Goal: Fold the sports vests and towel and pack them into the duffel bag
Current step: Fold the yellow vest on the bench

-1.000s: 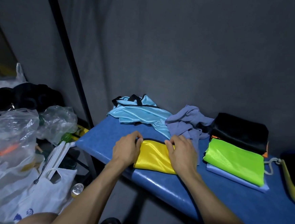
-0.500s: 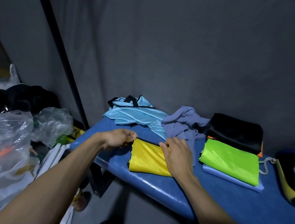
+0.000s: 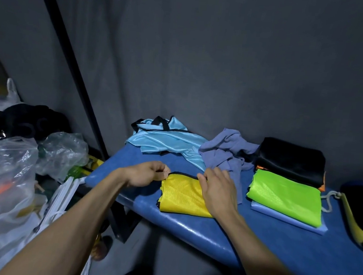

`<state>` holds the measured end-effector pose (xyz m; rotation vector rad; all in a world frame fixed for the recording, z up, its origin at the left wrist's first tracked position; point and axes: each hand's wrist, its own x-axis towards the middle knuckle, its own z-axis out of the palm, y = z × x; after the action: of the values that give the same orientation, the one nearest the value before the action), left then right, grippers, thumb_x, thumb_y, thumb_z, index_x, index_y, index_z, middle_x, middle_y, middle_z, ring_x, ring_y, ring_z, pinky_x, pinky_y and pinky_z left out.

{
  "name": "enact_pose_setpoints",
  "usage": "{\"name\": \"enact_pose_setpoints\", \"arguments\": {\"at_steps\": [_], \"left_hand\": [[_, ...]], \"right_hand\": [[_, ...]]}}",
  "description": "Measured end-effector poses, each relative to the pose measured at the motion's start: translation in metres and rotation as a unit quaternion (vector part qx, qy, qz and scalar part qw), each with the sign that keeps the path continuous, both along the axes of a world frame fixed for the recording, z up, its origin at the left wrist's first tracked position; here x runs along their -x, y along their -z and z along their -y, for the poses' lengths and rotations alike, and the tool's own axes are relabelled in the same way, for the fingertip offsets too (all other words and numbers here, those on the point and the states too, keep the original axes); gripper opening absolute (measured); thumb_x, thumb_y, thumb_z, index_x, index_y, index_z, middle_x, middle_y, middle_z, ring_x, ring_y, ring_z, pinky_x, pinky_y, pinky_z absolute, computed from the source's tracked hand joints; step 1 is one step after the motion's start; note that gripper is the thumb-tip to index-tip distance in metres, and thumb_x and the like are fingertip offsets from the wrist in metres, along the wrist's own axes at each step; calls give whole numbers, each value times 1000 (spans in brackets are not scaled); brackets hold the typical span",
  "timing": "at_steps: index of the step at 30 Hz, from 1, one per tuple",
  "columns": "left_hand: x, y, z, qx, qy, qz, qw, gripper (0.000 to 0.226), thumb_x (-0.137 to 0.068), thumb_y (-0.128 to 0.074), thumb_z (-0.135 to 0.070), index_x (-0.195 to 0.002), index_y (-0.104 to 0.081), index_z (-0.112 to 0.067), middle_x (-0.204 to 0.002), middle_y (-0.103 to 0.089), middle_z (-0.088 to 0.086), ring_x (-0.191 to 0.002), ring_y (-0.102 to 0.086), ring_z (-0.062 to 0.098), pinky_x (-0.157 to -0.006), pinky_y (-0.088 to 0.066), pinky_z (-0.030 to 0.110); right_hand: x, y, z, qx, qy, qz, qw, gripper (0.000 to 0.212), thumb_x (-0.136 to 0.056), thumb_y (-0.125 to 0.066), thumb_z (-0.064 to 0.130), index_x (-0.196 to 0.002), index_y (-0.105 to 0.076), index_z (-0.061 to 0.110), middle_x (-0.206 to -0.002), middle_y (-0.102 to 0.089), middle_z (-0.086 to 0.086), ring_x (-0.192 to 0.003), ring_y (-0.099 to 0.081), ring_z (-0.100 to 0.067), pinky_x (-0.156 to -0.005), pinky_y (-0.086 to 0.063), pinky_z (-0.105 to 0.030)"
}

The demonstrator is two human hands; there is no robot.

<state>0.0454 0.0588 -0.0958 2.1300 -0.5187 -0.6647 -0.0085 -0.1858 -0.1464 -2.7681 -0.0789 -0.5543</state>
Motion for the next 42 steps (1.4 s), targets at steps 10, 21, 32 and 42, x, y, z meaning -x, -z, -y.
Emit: {"name": "enact_pose_setpoints", "arguments": {"at_steps": [10, 21, 32, 42], "left_hand": [[3, 12, 0, -103, -85, 220, 966, 26, -106, -48, -12, -85, -55, -28, -96, -59, -7, -90, -54, 11, -83, -43, 25], [72, 2, 36, -43, -312, 122, 941, 63, -95, -54, -64, -57, -31, -19, -50, -33, -5, -48, -36, 16, -52, -27, 32], [65, 31, 65, -145, -346, 249, 893, 48, -109, -32, -42, -74, -50, -14, -88, -69, 13, -90, -63, 36, -73, -45, 42], [73, 46, 65, -116, -365, 306, 872, 44, -109, -34, -32, -73, -52, -13, -85, -70, 19, -86, -60, 41, -81, -44, 46]], "right_hand": [[-1, 3, -6, 108, 19, 79, 991, 45, -98, -35, 41, -78, -62, 11, -73, -58, -5, -68, -55, -29, -55, -44, -39], [0, -11, -14, 108, 50, 25, 993, 31, -74, -90, 28, -73, -66, 8, -68, -61, -10, -63, -60, -33, -48, -43, -37], [18, -29, 0, -43, 98, -53, 993, 46, -107, -33, 45, -107, -63, 10, -114, -65, -11, -103, -59, -33, -78, -48, -41], [23, -41, 6, -260, 145, -161, 941, 52, -103, -48, 48, -63, -42, 15, -71, -58, -8, -74, -60, -30, -63, -41, -38]]}}
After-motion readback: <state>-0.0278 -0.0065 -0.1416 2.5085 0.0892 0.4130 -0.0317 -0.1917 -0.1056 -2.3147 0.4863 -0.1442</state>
